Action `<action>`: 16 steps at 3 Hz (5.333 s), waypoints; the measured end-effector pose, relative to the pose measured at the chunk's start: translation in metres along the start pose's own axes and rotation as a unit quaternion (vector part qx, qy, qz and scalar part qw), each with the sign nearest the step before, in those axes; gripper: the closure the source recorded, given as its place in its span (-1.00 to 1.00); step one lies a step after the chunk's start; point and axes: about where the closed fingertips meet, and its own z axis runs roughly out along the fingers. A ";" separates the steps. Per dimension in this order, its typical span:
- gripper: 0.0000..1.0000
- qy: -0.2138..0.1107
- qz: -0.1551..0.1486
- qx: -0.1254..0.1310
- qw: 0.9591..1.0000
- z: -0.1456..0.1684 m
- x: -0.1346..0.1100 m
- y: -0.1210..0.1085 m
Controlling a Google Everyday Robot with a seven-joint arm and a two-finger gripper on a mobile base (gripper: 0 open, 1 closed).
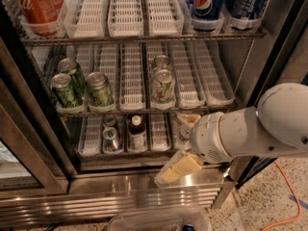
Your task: Pick green can from middle shelf of fridge
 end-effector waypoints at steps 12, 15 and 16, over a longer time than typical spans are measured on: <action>-1.00 -0.242 0.024 0.108 0.964 0.161 -0.138 -0.042; -1.00 -0.272 0.047 0.165 0.947 0.169 -0.149 -0.077; -1.00 -0.289 0.051 0.168 0.941 0.175 -0.157 -0.083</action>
Offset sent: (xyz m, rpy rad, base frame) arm 0.0447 0.0988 -0.0463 0.1632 -0.0577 0.0369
